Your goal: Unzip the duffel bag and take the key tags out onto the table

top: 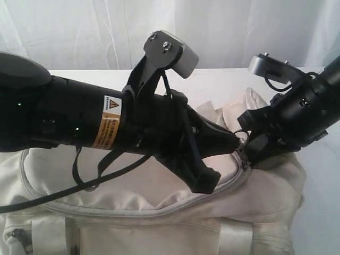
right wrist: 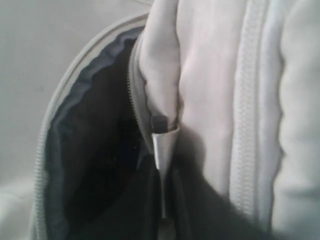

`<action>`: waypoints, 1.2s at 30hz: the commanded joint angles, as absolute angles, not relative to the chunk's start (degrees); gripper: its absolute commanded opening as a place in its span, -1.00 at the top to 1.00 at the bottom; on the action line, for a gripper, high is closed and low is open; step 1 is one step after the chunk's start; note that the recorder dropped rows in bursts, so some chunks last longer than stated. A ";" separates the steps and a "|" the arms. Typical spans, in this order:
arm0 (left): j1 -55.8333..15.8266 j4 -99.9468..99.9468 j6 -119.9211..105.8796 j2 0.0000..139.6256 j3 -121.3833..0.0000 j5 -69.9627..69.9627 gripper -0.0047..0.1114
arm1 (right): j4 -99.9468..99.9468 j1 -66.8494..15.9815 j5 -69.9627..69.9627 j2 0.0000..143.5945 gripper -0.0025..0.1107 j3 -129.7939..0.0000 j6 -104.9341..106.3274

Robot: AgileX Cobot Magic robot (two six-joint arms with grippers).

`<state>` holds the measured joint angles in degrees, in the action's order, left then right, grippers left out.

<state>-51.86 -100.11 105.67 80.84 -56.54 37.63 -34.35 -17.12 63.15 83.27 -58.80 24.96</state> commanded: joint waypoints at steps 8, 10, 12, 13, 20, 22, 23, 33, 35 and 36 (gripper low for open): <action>-52.09 -99.95 105.35 79.96 -56.67 43.69 0.92 | -33.89 -17.20 50.71 83.42 0.96 -62.17 25.63; -52.09 -99.95 105.35 79.96 -56.67 43.69 0.92 | -33.66 -16.93 49.83 83.42 0.96 -63.31 25.63; -52.09 -99.95 105.35 79.96 -56.16 43.46 0.92 | -32.78 -16.93 49.06 83.42 0.96 -64.46 25.43; -52.09 -99.95 105.35 79.96 -55.66 43.35 0.92 | -31.88 -16.93 48.97 83.42 0.96 -65.13 25.22; -52.09 -99.95 105.12 79.96 -46.94 39.14 0.92 | -31.03 -12.99 49.65 83.42 0.96 -67.20 25.22; -52.09 -99.95 104.97 79.96 -44.56 38.71 0.92 | -30.93 -11.72 50.34 83.42 0.96 -67.20 25.22; -52.09 -99.95 104.89 79.96 -42.55 37.56 0.92 | -30.62 -10.62 50.97 83.42 0.96 -67.30 25.22; -52.09 -99.95 103.01 74.22 -40.73 35.42 0.92 | -28.87 -9.56 57.27 82.28 0.96 -67.55 36.29; -52.09 -99.95 103.01 74.11 -40.73 34.63 0.92 | -30.65 -9.75 56.75 80.67 0.92 -67.80 39.02; -52.09 -99.95 103.01 73.98 -40.73 34.64 0.92 | -32.83 -9.75 56.75 79.87 0.83 -68.16 39.72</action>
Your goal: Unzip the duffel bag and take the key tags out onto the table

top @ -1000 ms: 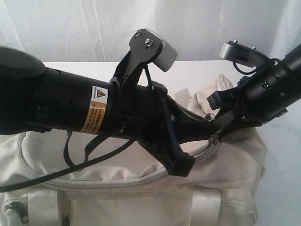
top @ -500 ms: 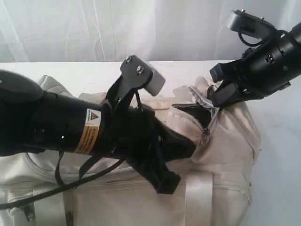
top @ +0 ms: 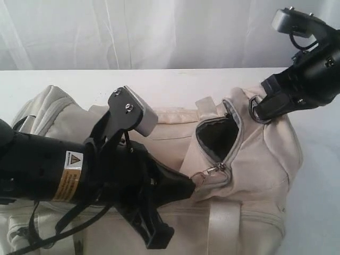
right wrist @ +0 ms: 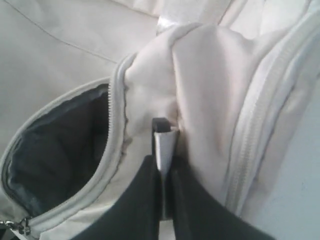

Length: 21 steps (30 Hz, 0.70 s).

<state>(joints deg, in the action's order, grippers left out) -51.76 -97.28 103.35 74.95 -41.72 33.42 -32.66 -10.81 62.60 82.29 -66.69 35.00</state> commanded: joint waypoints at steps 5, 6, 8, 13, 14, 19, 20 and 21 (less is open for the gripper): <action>-52.09 -99.95 102.32 74.00 -40.73 34.64 0.92 | -46.76 -10.33 58.25 77.82 0.18 -69.22 43.85; -52.09 -99.95 101.94 74.00 -40.73 34.64 0.92 | -47.90 -11.09 58.82 77.82 0.09 -69.22 43.85; -52.09 -99.95 101.56 74.00 -40.73 34.64 0.92 | -48.50 -13.40 60.59 77.97 -0.02 -69.22 43.73; -52.09 -99.95 101.56 74.00 -40.73 34.64 0.92 | -47.74 -19.66 66.17 79.77 -0.02 -68.59 42.95; -52.09 -99.95 101.56 74.00 -40.73 34.76 0.92 | -47.31 -20.76 67.03 80.27 -0.02 -68.59 42.23; -52.09 -99.95 101.56 74.00 -40.73 34.88 0.92 | -35.12 -23.60 67.51 81.85 -0.02 -68.59 33.71; -52.09 -99.95 101.56 74.00 -40.73 34.88 0.92 | -31.86 -23.83 67.77 82.10 -0.02 -68.59 31.78; -52.09 -99.95 101.56 74.00 -40.73 34.88 0.92 | -29.15 -23.97 68.11 82.08 -0.02 -68.59 29.80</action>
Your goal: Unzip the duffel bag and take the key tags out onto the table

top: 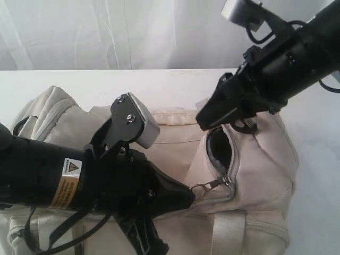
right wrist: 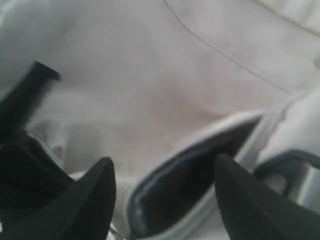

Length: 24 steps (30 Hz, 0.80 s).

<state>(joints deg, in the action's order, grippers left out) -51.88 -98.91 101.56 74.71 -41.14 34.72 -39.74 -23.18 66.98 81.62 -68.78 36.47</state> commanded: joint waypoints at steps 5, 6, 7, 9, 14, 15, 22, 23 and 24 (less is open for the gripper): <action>-52.09 -99.95 101.56 74.00 -40.73 34.88 0.92 | -30.42 -23.97 67.84 82.08 -0.02 -68.59 26.70; -52.09 -99.95 101.56 74.00 -40.73 34.88 0.92 | -32.54 -23.97 67.69 82.11 -0.02 -68.59 26.83; -52.09 -99.95 101.56 74.00 -40.73 34.88 0.92 | -34.22 -23.97 67.58 82.11 -0.02 -68.59 27.28; -52.09 -99.95 101.56 74.00 -40.73 34.86 0.92 | -37.38 -23.97 67.58 82.11 -0.02 -68.59 28.84; -52.09 -99.95 101.45 74.00 -40.73 34.86 0.92 | -38.96 -23.97 68.05 82.11 -0.02 -68.59 28.85; -52.09 -99.95 101.45 74.00 -40.73 34.86 0.92 | -38.96 -23.97 68.17 82.22 -0.01 -68.59 28.85; -52.09 -99.95 101.45 74.00 -40.73 34.86 0.92 | -38.93 -25.39 69.96 85.90 0.12 -68.59 28.24; -52.09 -99.95 101.45 74.00 -40.73 34.86 0.92 | -38.81 -25.97 69.96 86.49 0.12 -68.59 28.24; -52.09 -99.95 101.45 74.00 -40.73 34.86 0.92 | -38.66 -26.56 69.96 87.27 0.12 -68.59 28.24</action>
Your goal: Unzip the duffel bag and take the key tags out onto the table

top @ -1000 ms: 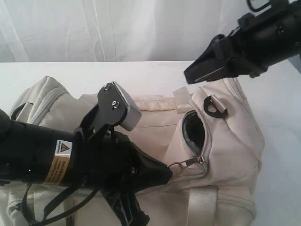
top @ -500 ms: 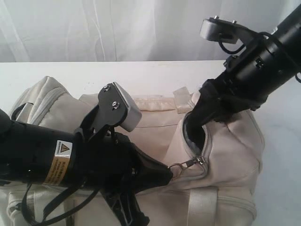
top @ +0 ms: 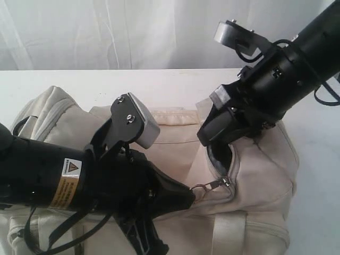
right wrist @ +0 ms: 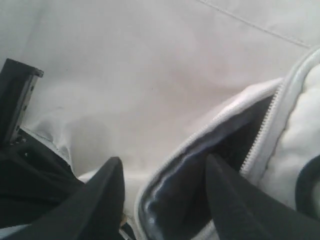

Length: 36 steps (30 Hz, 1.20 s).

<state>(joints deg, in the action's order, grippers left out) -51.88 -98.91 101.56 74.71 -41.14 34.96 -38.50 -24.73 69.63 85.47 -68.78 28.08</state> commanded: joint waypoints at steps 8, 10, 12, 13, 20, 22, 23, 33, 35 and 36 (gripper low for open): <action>-52.09 -99.95 101.45 73.57 -40.73 36.76 0.92 | -37.75 -26.94 69.96 91.90 0.23 -68.59 27.77; -52.09 -99.33 101.45 73.08 -40.73 38.01 0.92 | -37.75 -26.94 69.96 92.24 0.44 -68.59 27.97; -52.09 -97.54 101.28 72.25 -40.73 38.90 0.92 | -37.75 -26.94 69.03 92.24 0.64 -68.59 28.20; -52.09 -96.01 100.18 71.81 -40.73 39.79 0.92 | -37.75 -26.94 68.09 92.24 0.74 -68.59 28.20; -52.09 -85.21 95.70 70.12 -40.73 44.72 0.92 | -37.86 -26.94 61.71 92.24 0.95 -68.59 28.20; -52.09 -84.39 95.61 70.12 -40.73 44.75 0.92 | -37.86 -26.94 60.77 92.24 0.95 -68.97 28.20; -52.09 -84.10 95.61 70.12 -40.73 44.85 0.92 | -37.86 -26.94 60.32 92.24 0.95 -69.22 28.20; -53.48 -81.86 95.48 70.12 -40.73 52.94 0.92 | -37.86 -26.83 55.89 92.13 0.95 -73.05 28.20; -55.18 -81.86 95.48 70.12 -40.73 52.23 0.92 | -37.86 -26.83 55.47 92.13 0.95 -73.83 28.20; -56.37 -81.86 95.48 70.12 -40.73 51.48 0.92 | -37.86 -26.83 55.34 92.13 0.95 -74.21 28.20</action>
